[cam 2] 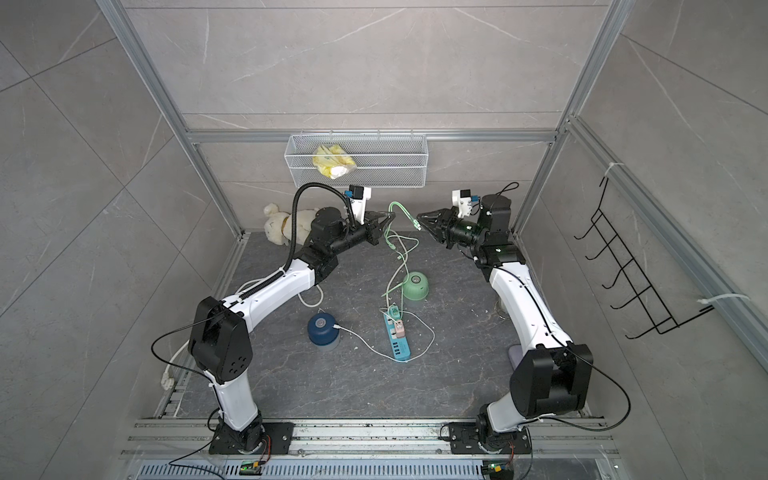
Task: Charge the cordless meat grinders
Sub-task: Pick up the charging cable from the center of the board.
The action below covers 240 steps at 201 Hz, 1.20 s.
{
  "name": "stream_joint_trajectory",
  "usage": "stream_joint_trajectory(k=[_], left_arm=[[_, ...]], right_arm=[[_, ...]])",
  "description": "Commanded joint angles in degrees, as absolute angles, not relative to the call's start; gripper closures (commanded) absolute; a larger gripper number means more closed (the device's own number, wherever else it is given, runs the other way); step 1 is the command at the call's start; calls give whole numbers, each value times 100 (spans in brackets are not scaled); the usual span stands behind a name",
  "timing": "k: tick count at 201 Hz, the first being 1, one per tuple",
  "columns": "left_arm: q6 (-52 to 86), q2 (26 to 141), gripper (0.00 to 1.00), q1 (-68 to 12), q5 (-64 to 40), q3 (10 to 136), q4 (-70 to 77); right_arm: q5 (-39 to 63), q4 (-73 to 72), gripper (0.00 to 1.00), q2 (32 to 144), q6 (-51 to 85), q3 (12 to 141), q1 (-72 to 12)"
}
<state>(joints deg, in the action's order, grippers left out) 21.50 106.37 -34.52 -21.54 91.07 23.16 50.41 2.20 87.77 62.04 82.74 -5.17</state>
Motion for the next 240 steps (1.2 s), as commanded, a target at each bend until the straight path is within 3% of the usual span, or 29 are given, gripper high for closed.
stream_joint_trajectory(k=[1,36,57,105,162,240], left_arm=[[2171,10705,100,-3481,-2153,9396,2522],[2207,10674,100,-3488,-2152,9392,2548],[2335,10671,100,-3485,-2152,9391,2617],[2709,10689,100,-3490,-2101,9419,2676],[2810,10657,100,-3523,-2113,9366,2725],[2855,10619,100,-3576,-2162,9250,2786]], right_arm=[[5051,692,74,8610,5727,8208,-512],[4393,1354,64,8061,5212,7814,-299],[4695,1249,60,8086,5097,7709,-298],[5346,444,60,8329,5161,7712,-513],[5326,-198,70,8520,5633,7700,-545],[5359,-1043,66,8670,6297,7754,-572]])
